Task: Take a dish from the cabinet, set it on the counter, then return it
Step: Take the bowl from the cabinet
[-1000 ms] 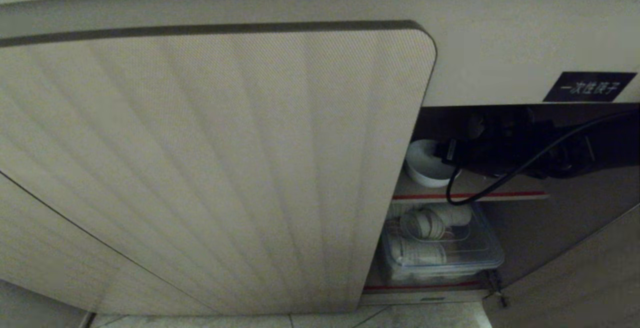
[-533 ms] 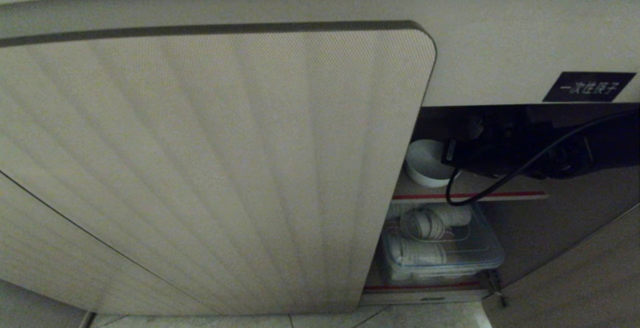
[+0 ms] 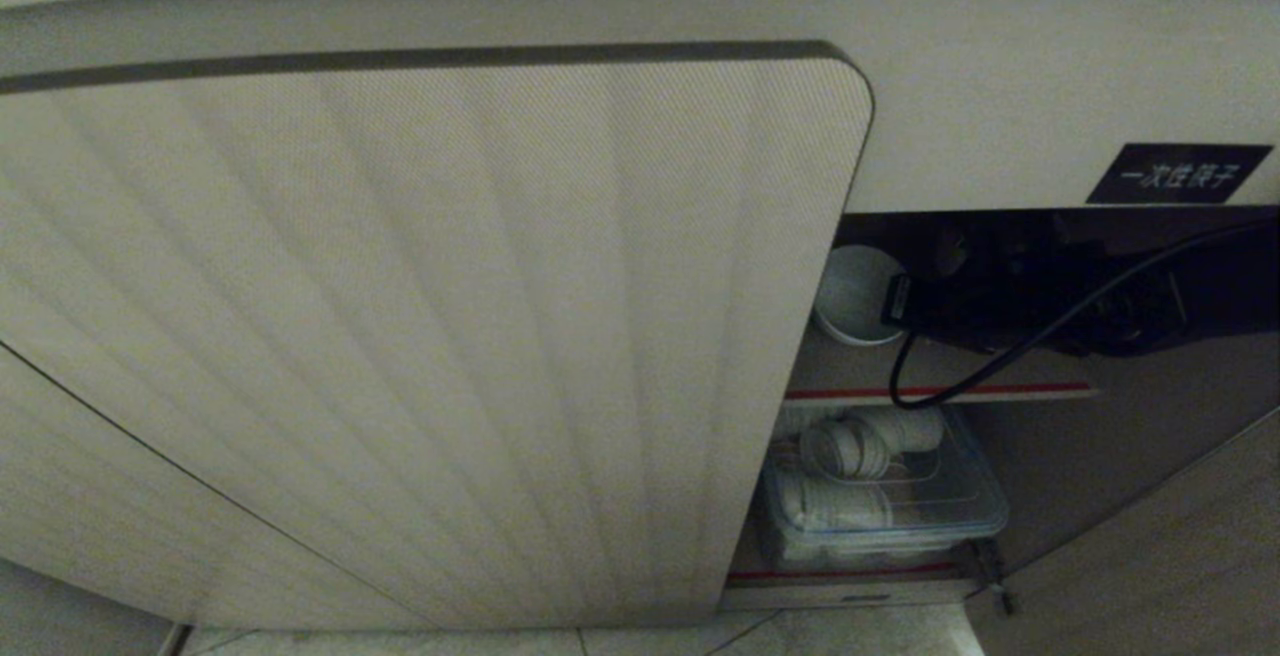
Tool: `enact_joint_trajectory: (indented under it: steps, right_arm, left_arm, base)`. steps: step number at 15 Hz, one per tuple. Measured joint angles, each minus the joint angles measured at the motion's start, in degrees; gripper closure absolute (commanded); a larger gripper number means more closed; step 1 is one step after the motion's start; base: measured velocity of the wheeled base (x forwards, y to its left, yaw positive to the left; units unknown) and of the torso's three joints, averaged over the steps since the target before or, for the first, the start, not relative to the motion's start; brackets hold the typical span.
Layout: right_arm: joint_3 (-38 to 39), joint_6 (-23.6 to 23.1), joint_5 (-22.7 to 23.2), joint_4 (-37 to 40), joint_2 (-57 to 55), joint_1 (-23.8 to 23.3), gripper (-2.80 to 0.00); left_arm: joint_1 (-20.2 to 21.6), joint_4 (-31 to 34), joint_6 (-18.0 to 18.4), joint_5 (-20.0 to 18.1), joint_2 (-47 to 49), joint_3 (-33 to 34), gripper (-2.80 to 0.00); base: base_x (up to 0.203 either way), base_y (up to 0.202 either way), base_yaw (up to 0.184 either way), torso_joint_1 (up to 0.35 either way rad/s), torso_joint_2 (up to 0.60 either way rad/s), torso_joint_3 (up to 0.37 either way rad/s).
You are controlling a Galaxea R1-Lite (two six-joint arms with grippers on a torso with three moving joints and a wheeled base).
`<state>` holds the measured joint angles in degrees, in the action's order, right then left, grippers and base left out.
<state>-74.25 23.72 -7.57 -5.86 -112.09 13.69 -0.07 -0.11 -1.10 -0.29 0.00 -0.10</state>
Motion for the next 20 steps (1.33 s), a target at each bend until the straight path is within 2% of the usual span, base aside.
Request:
enact_joint_trajectory:
  steps: [7, 20]
  right_arm:
    - [0.6, 0.1, 0.1, 0.6, 0.6, 0.1, 0.00]
    - [0.8, 0.5, 0.5, 9.6, 3.6, 0.2, 0.00]
  left_arm:
    - [0.0, 0.0, 0.0, 0.0, 0.0, 0.0, 0.00]
    - [0.0, 0.0, 0.0, 0.0, 0.0, 0.0, 0.00]
  base:
    - [0.000, 0.000, 0.000, 0.000, 0.00, 0.000]
    - [0.000, 0.000, 0.000, 0.000, 0.00, 0.000]
